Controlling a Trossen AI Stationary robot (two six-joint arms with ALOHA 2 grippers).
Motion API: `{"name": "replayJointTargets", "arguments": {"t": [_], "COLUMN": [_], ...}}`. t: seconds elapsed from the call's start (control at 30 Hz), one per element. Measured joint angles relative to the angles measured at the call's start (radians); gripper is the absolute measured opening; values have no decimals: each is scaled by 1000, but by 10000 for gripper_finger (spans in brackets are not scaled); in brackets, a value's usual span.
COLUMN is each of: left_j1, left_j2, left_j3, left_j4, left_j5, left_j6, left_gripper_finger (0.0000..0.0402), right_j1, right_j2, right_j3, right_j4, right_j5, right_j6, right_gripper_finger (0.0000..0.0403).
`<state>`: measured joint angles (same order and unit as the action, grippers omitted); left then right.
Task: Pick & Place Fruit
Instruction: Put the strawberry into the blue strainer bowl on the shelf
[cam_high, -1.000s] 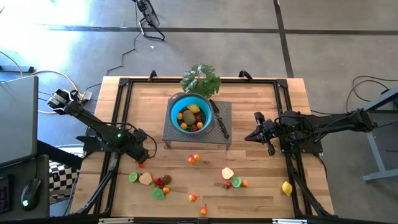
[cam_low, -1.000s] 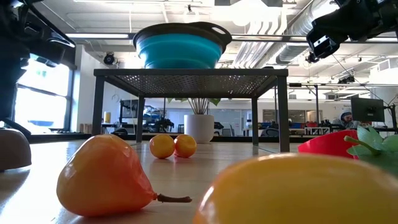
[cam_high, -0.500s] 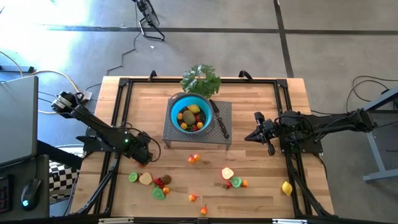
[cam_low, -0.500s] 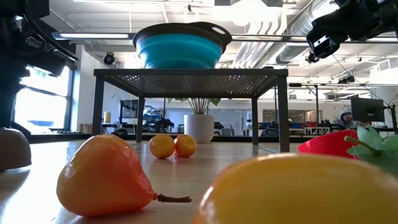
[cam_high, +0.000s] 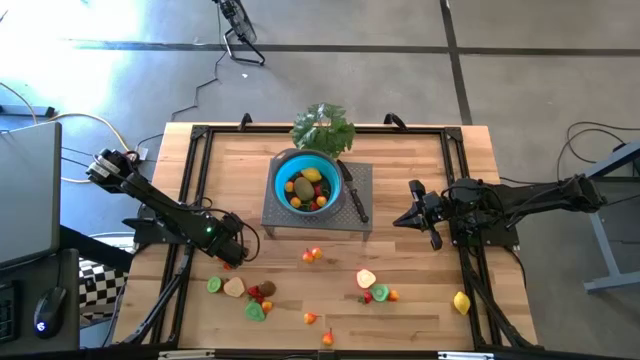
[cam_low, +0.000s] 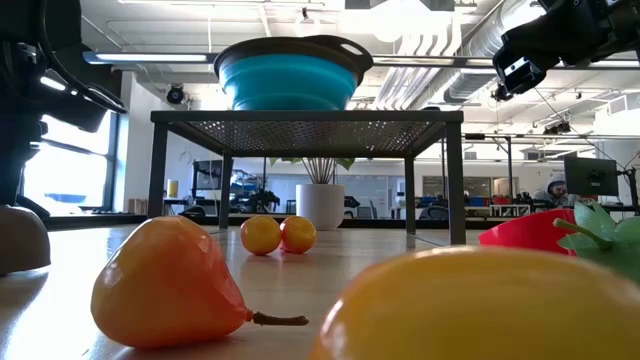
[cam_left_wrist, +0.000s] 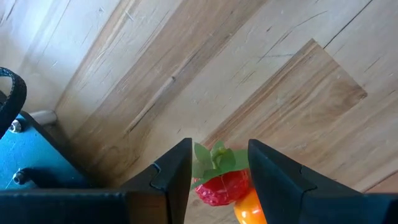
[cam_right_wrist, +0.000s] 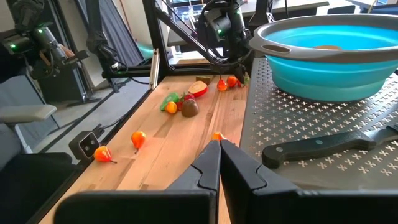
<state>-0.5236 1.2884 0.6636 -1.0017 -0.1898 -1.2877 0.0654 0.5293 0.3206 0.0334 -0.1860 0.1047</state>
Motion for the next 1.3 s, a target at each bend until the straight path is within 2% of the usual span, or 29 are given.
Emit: {"name": "replayJointTargets", "arguments": {"t": [0.53, 0.67, 0.9, 1.3], "left_j1": [0, 0, 0, 0], "left_j2": [0, 0, 0, 0], "left_j3": [0, 0, 0, 0], "left_j4": [6, 11, 4, 5], "left_j5": [12, -24, -25, 24], "left_j6": [8, -3, -27, -30], "left_gripper_finger": [149, 149, 149, 149], "right_j1": [0, 0, 0, 0], "right_j2": [0, 0, 0, 0], "right_j3": [0, 0, 0, 0], "right_j4": [-2, -1, 0, 0], "right_j5": [0, 2, 4, 4], "right_j6": [-3, -4, -4, -1], "right_gripper_finger": [3, 3, 3, 3]}}
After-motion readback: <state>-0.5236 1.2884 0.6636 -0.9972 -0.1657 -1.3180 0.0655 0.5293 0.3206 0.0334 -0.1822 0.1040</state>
